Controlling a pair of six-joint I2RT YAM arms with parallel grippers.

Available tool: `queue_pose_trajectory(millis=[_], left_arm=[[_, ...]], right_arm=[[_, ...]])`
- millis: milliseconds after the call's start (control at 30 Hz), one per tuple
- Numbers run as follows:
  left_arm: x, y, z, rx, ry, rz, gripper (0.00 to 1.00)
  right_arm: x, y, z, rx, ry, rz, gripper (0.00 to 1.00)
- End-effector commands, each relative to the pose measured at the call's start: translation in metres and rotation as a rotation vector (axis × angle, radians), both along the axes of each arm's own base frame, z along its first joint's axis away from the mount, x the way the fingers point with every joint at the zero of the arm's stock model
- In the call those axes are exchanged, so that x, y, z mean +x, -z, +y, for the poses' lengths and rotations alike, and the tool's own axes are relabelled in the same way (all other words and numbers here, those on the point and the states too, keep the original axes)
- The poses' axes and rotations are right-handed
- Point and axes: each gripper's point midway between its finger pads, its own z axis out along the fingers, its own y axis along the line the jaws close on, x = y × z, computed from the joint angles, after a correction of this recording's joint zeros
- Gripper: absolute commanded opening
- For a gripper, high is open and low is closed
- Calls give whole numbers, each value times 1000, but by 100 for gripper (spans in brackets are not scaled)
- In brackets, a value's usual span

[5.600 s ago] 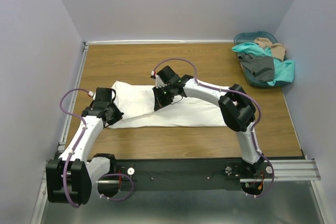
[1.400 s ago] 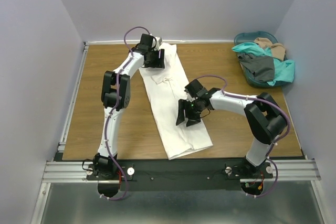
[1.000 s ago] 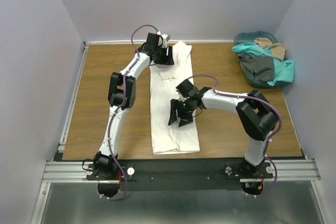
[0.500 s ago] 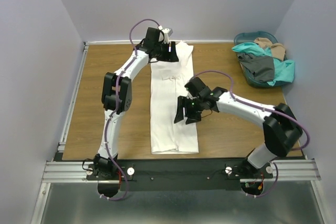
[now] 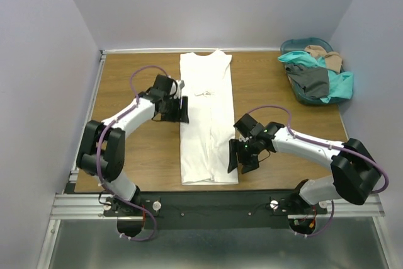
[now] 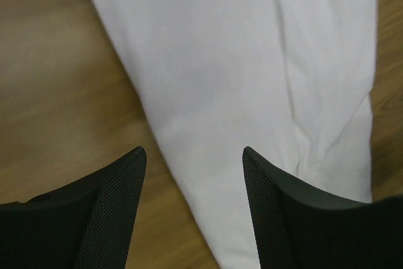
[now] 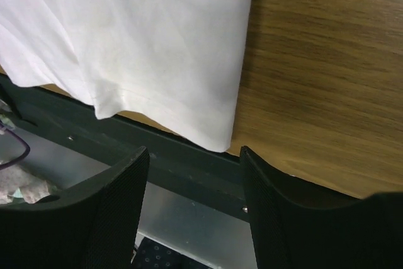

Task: Fold and stack the t-shirts
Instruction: Fold the tshirt

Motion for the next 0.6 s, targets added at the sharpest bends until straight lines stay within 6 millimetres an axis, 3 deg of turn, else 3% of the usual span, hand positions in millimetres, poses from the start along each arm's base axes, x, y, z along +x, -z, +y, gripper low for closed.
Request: queue_pose_trajectory(millis=[0, 33, 167, 300, 433, 567], left_arm=[[-53, -5, 15, -4, -98, 52, 69], [-72, 8, 21, 14, -111, 102, 69], [-108, 6, 35, 18, -157, 136, 68], [-129, 3, 32, -30, -148, 162, 68], [-157, 21, 34, -22, -160, 248, 68], [-169, 23, 36, -11, -172, 273, 68]], right_arm=[[-13, 6, -7, -22, -20, 25, 65], [-16, 10, -8, -31, -40, 29, 65], [-21, 22, -13, -48, -63, 35, 59], [-20, 28, -13, -50, -86, 30, 55], [-20, 37, -10, -45, -123, 41, 49], [-19, 40, -8, -37, -141, 38, 45]])
